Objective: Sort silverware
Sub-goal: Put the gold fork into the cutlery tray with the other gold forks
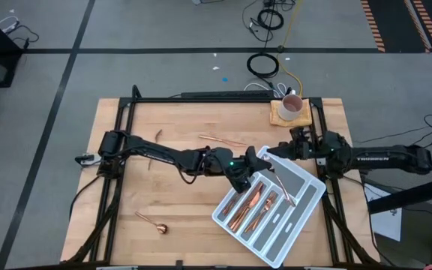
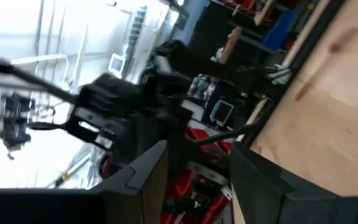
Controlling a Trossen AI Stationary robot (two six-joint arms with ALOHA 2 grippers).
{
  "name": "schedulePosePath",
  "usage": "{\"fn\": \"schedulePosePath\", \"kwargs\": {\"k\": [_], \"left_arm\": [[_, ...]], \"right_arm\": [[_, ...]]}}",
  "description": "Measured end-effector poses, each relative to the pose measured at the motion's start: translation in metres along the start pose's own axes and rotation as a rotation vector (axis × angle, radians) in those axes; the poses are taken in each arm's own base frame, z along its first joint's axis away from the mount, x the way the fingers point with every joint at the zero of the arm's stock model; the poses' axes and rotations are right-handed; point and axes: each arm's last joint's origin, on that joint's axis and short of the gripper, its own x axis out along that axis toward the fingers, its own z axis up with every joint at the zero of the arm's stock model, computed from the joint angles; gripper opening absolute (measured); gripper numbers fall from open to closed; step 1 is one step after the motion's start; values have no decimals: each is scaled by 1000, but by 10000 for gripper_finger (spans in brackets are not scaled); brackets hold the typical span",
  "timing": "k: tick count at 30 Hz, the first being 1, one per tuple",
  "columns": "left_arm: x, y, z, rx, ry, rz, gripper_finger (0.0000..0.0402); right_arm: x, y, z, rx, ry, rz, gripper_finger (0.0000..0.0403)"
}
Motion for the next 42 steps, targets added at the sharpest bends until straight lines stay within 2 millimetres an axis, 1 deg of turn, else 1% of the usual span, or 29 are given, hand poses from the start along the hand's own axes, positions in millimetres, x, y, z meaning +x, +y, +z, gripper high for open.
{"fn": "schedulePosePath", "kwargs": {"k": [4, 7, 14, 17, 21, 26, 33, 38, 42], "left_arm": [[0, -3, 0, 0, 4, -19, 1], [1, -3, -1, -2, 12, -18, 1], [2, -8, 0, 11, 53, -38, 1], [1, -9, 3, 56, 54, -43, 1], [0, -10, 5, 91, 75, -54, 1], [0, -10, 5, 92, 89, -53, 1], [-1, -9, 6, 92, 103, -52, 1], [-2, -6, 7, 91, 105, -46, 1], [-2, -7, 7, 93, 111, -51, 1]], "right_arm": [[12, 18, 4, -80, 23, 49, 158], [17, 24, 4, -115, 48, 69, 158], [19, 14, -4, -120, 122, -34, 157], [19, 14, -4, -137, 130, -34, 157], [19, 17, -3, -162, 115, 4, 157], [19, 17, -3, -211, 112, 5, 157], [18, 15, 3, -243, 66, -11, 157], [17, 19, 6, -297, 23, 23, 157], [17, 13, 8, -308, 26, -30, 157]]}}
